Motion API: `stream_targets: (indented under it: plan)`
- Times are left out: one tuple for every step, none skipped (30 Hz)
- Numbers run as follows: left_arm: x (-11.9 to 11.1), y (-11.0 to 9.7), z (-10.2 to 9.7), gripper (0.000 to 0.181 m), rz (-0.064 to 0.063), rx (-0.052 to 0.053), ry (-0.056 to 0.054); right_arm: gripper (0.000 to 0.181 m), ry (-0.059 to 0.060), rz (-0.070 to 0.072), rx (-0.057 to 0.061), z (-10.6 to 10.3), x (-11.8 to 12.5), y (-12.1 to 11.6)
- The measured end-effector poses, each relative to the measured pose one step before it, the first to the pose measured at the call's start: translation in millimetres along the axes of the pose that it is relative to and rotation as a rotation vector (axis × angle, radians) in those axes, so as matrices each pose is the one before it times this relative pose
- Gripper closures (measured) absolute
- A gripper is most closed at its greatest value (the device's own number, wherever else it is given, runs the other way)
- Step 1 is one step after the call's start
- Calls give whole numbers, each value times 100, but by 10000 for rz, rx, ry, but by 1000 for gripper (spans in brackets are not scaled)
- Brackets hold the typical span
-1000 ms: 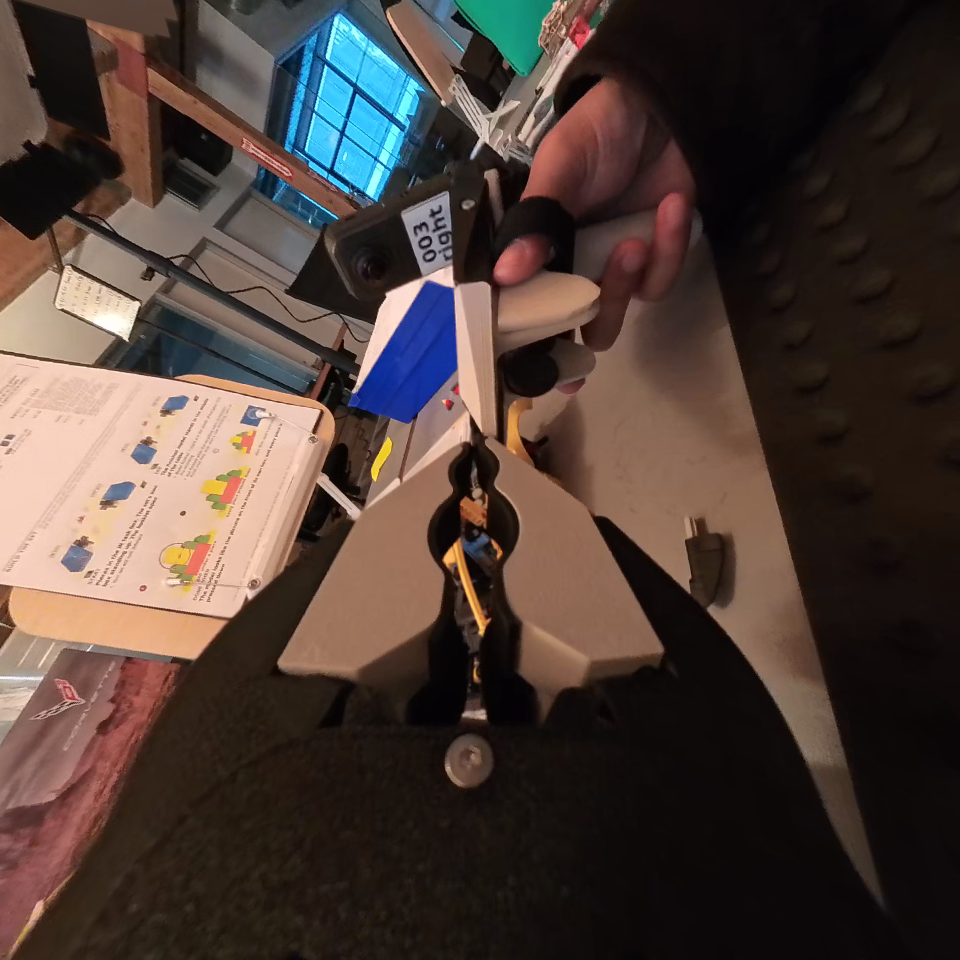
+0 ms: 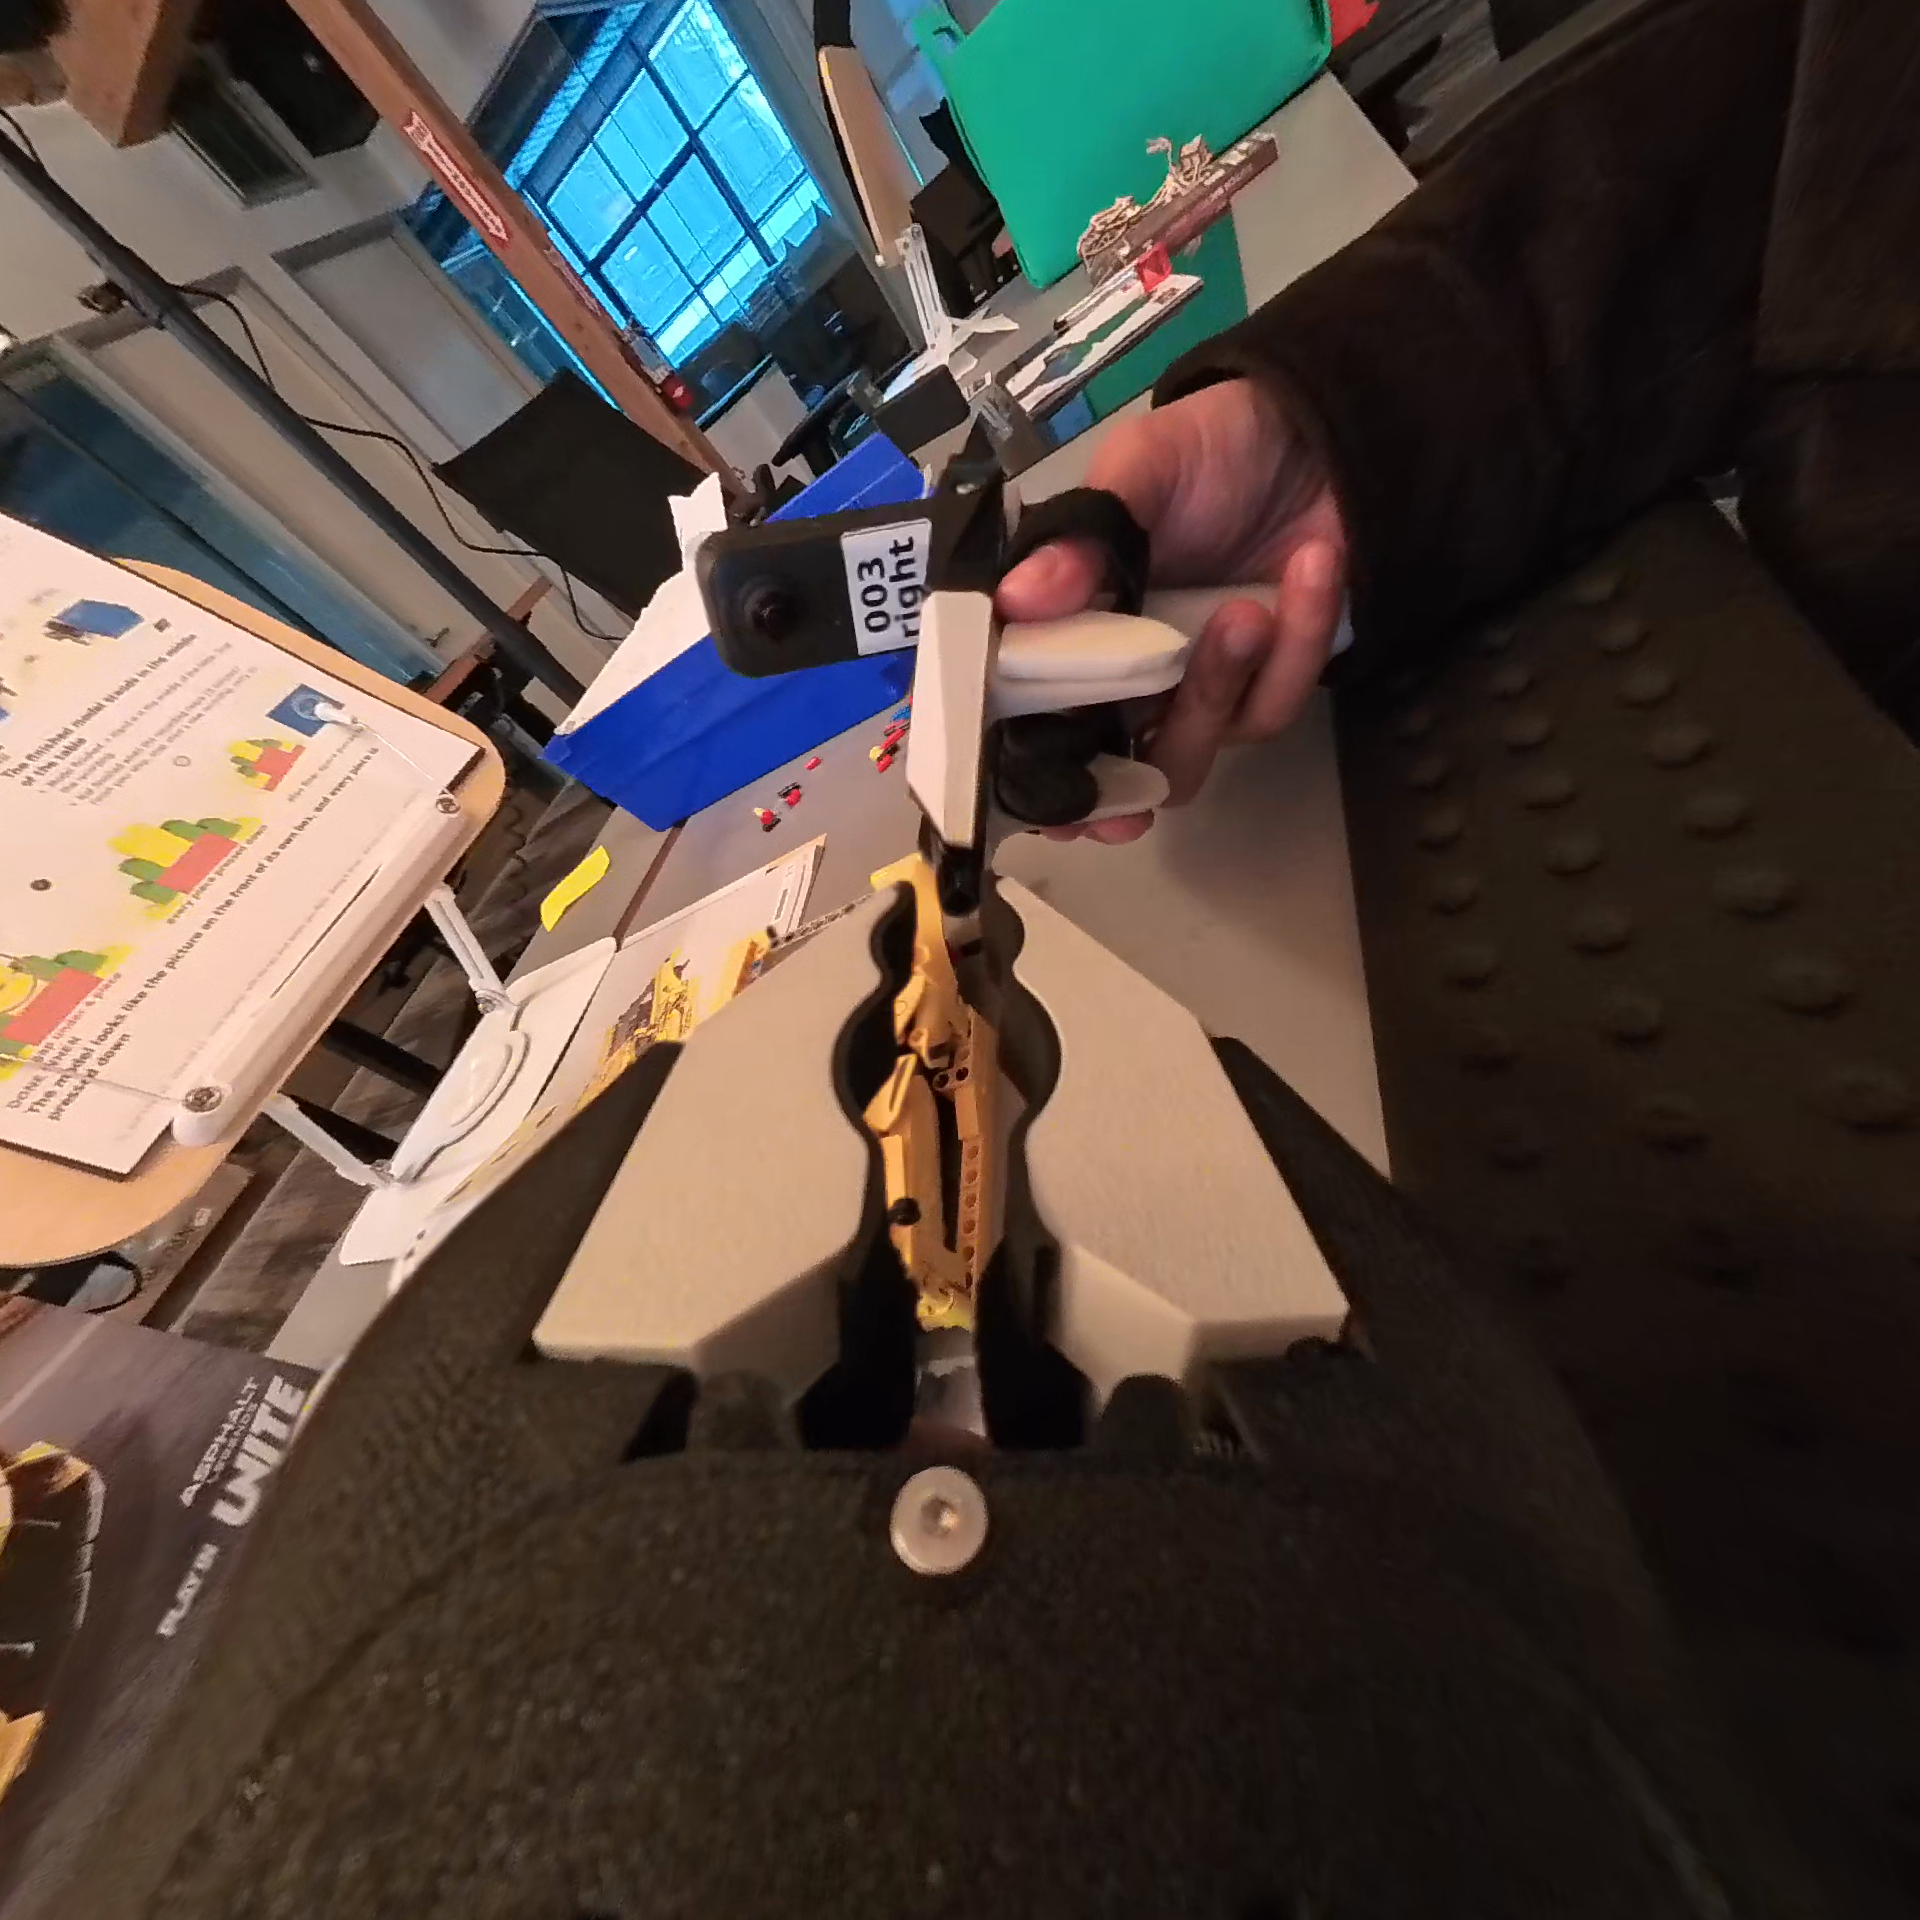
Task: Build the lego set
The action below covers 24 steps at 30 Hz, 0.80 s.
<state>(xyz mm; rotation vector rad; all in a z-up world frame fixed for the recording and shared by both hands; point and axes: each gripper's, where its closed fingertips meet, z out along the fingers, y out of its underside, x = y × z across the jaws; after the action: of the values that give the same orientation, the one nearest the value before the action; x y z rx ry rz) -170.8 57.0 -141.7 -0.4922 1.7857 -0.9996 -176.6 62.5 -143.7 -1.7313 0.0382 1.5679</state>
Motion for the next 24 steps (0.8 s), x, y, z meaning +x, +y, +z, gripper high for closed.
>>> stream_targets:
  plan:
    - [100,-36,35,172,56,2,22,174,9,-4,-17,38,20,24]
    - [100,-6,18,174,33,-4,43,174,7,-27,4,38,-6,-1]
    - [34,22,2,174,7,-8,15,174,38,-42,-11,10,24,18]
    - [1,98,-7,174,18,-57,24,174,65,-35,8,18,89,-5]
    - [-31,22,-10,174,-19,-24,9,174,26,-24,29,23,46,-29]
    - [-41,-16,24,174,-25,7,-19,174,10,-30,35,-1,6,-61]
    - [-38,-3,27,174,24,-21,-39,174,24,-68,27,22,3,-44]
    - [34,-8,40,174,35,-10,-7,174,24,-76,-29,53,-17,44]
    - [25,-19,45,174,6,5,-6,173,-1,-58,-41,63,-41,63]
    - [39,-10,47,174,-20,-7,10,172,-3,-19,-41,77,-16,68]
    - [49,37,53,174,-23,-23,19,172,-5,-7,-37,85,-6,66]
    - [12,5,47,174,37,-9,-18,172,-8,-13,-34,96,-24,56]
    - [-24,4,40,174,45,-18,-53,172,69,-84,-6,27,19,-20]
    - [-54,8,62,174,-1,-21,-67,172,129,-185,41,-61,37,-90]
    - [-9,-35,69,174,12,-5,-38,172,59,-82,26,-46,29,-39]
    - [16,-59,18,174,51,21,-15,172,-126,143,-5,-22,-77,17]
    - [16,-27,-4,174,-38,21,4,173,-184,259,-7,-6,-97,1]
    - [38,66,-13,174,-59,-26,53,174,39,4,-21,-18,68,23]
    - [-12,275,-80,174,-35,-127,61,174,304,-354,11,-85,184,-55]
    - [-166,626,-226,174,-174,-255,68,174,281,-486,113,-245,67,-237]
    - [-178,1026,-230,172,-587,-343,205,174,227,-356,178,-413,72,-386]
    - [456,1292,-163,168,-906,-434,744,174,389,-292,132,-473,417,-272]
    - [861,1318,-98,165,-1002,-515,1044,174,530,-365,53,-384,642,-76]
    - [751,862,9,158,-879,-397,874,174,511,-490,-27,-171,547,78]
